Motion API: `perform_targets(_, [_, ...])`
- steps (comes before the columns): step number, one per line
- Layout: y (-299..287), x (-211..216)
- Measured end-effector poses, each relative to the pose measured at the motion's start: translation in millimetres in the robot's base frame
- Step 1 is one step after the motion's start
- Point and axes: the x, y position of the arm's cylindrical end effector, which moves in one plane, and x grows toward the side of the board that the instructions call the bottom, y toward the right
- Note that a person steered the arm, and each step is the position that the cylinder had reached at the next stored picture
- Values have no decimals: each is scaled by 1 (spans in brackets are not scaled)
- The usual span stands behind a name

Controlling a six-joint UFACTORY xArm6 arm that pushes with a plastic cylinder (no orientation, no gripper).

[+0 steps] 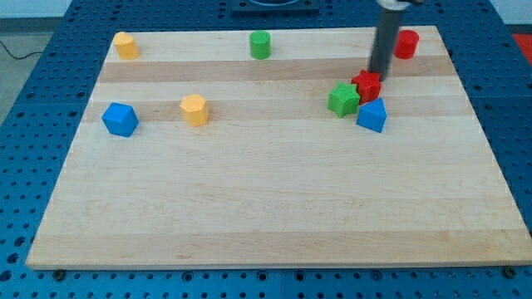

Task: Push the red star to the right of the green star

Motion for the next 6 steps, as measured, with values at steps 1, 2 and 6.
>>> perform_targets(1, [25,3])
perform_targets(2, [20,-18])
perform_targets(6, [-99,6])
